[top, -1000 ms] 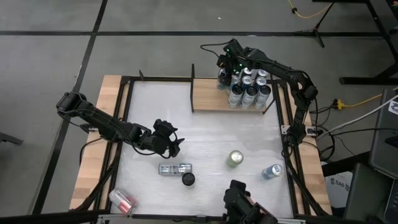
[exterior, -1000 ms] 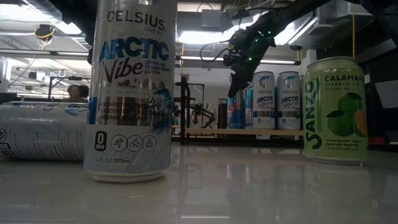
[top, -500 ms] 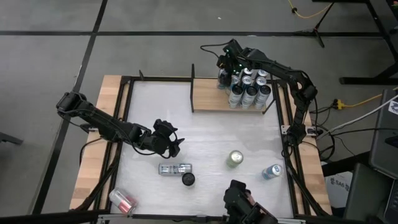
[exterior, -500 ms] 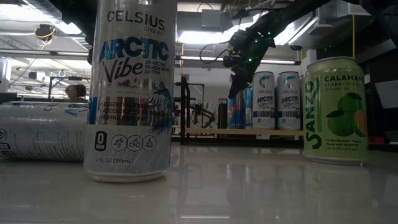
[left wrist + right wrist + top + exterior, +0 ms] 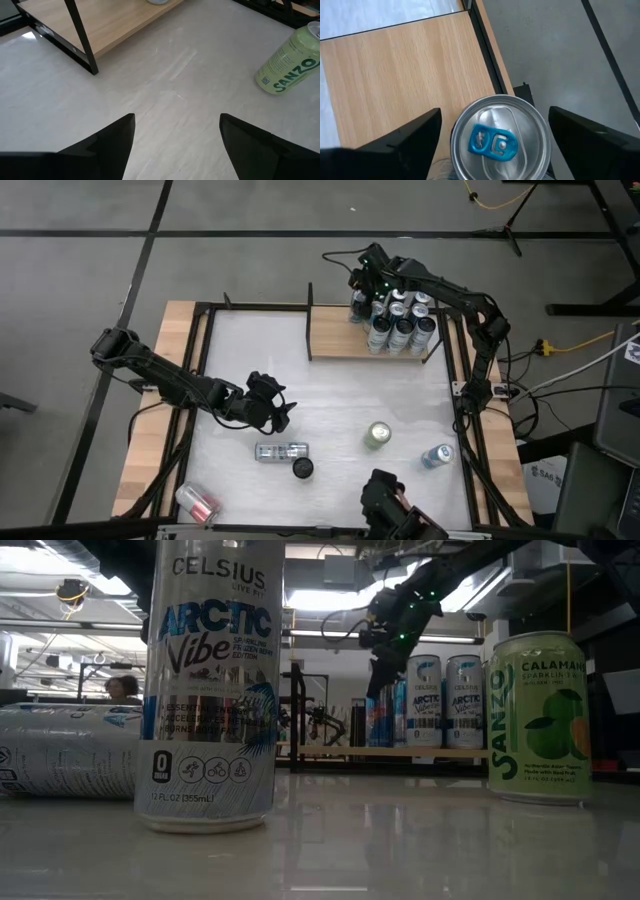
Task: Place canned beverage on shelf
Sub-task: Put the blue soda can on the shelf aligned with the other blue soda cans
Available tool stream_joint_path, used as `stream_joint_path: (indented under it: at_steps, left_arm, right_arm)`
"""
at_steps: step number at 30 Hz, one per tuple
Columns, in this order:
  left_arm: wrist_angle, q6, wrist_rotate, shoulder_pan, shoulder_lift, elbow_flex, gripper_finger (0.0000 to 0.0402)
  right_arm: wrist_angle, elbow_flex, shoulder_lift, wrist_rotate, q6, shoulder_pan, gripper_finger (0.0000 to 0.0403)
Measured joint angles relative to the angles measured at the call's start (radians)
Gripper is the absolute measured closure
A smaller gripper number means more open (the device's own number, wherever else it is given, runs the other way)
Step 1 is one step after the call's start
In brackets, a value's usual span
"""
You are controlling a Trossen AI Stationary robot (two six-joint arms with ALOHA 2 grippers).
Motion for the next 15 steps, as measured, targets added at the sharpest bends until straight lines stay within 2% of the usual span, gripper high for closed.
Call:
stream_joint_path:
  at_steps: [4,10,15]
  left_arm:
    - [0.000,0.013,0.000,0.000,0.000,0.000,0.0119]
    - [0.000,0.029,0.002,0.000,0.000,0.000,0.0119]
    - [0.000,0.053,0.067,0.000,-0.001,0.000,0.0119]
  right_arm:
    - [-0.031,0.041,-0.001,0.000,0.000,0.000,0.0045]
    - [-0.145,0.174,-0.002,0.000,0.000,0.018,0.0045]
    - [-0.296,0.330,-0.003,0.001,0.000,0.061,0.0045]
